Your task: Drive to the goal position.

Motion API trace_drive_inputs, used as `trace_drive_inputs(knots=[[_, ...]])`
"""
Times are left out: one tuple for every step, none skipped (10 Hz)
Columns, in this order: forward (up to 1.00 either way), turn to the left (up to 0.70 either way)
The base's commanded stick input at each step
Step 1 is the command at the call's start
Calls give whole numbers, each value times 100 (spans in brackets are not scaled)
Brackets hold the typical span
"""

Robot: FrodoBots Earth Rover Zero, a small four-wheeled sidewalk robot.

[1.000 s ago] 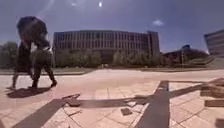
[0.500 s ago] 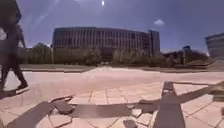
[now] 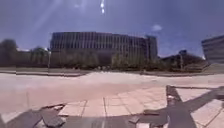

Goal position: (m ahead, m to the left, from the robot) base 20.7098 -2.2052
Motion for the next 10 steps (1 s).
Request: trace_drive_inputs(knots=[[70,0],[70,0],[70,0],[70,0],[70,0],[70,0],[70,0],[70,0],[70,0],[70,0]])
